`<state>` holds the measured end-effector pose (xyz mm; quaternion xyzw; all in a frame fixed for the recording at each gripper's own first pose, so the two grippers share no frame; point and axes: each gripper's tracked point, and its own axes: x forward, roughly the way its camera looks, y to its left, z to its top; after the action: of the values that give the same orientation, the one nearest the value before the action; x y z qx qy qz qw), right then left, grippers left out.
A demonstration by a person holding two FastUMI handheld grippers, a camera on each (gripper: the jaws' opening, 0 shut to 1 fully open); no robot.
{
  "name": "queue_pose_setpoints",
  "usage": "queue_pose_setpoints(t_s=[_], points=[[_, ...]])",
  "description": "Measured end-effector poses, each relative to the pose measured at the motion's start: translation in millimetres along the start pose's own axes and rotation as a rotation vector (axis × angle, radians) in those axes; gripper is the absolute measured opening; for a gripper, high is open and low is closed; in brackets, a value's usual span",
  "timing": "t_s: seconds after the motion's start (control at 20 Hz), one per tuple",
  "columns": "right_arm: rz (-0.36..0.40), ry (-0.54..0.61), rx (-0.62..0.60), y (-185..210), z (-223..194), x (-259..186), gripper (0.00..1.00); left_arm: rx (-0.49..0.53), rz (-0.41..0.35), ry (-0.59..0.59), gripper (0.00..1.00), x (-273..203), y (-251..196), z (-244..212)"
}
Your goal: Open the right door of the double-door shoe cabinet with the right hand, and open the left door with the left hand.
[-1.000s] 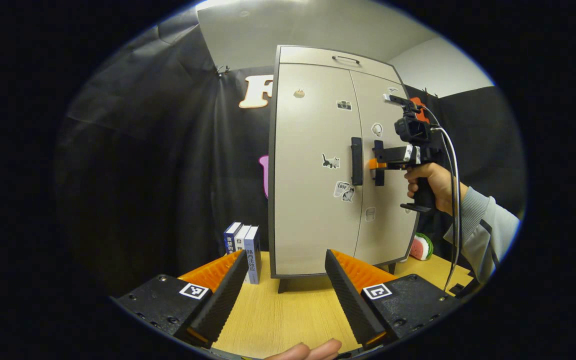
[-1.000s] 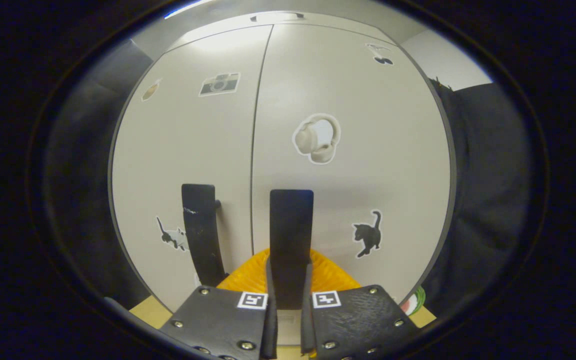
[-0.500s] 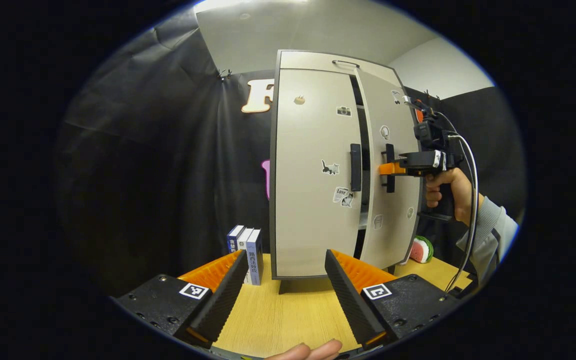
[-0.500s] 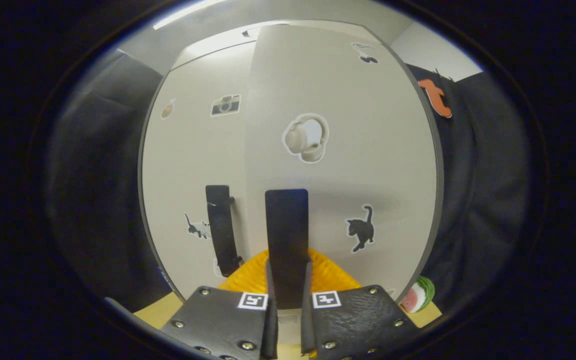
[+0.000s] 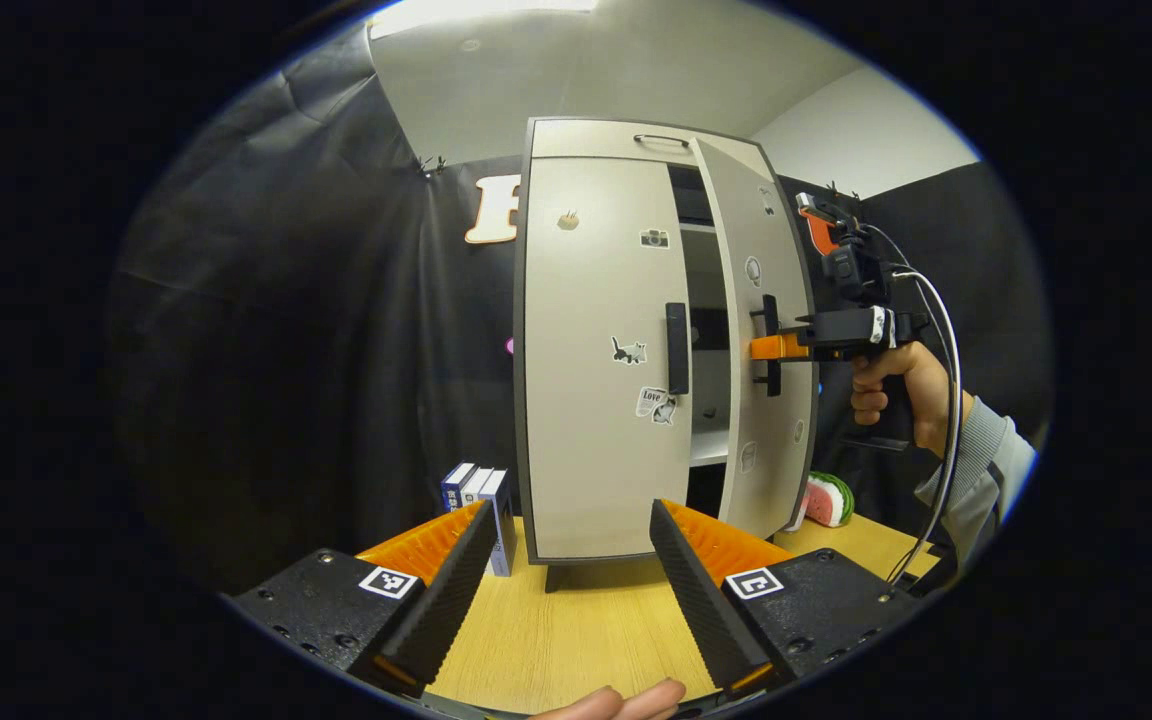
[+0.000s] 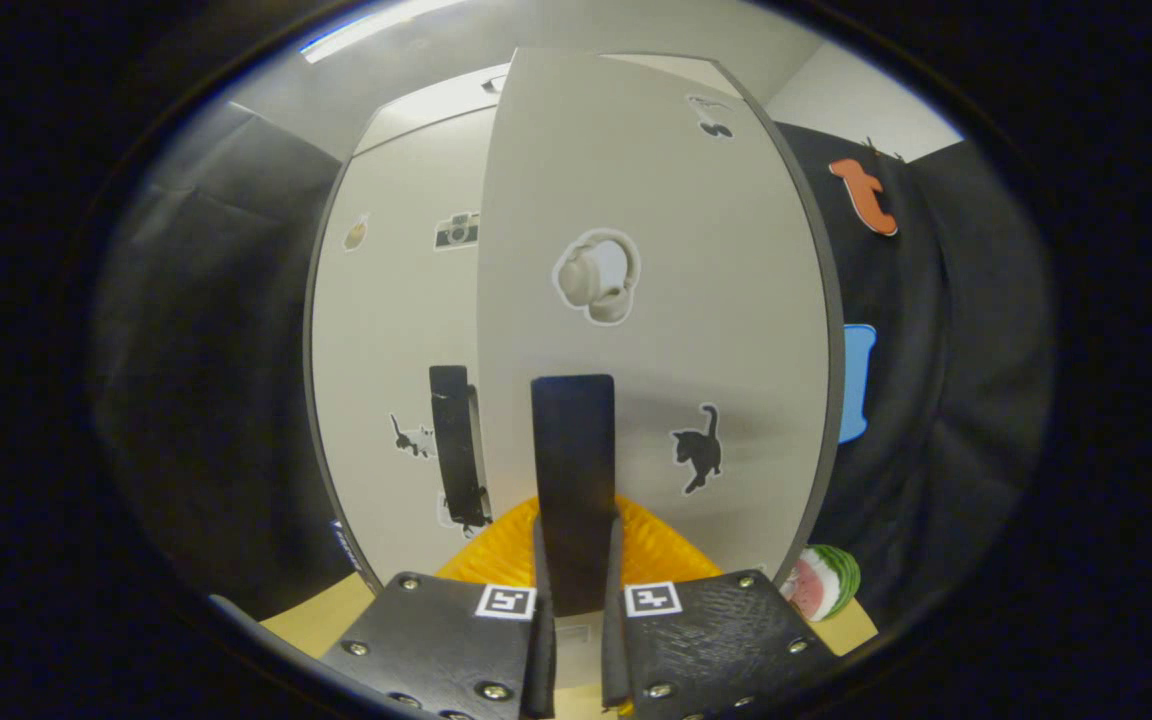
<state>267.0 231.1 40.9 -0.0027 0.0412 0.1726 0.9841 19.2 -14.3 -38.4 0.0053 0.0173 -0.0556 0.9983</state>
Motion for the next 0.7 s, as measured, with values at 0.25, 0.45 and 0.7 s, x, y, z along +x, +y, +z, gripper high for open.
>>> queue_pose_setpoints(t_s=[0.25, 0.45, 0.7], points=[[-0.011, 0.009, -0.034, -10, 1, -15, 0.18, 0.005, -0.010, -0.031, 0.96, -11, -15, 12], [0.014, 0.013, -0.013, -18, -2, -30, 0.18, -0.013, -0.035, -0.040, 0.96, -14, -35, 15], [0.011, 0.018, -0.028, -40, 0, -51, 0.18, -0.018, -0.112, -0.044, 0.96, 0, -80, 7]])
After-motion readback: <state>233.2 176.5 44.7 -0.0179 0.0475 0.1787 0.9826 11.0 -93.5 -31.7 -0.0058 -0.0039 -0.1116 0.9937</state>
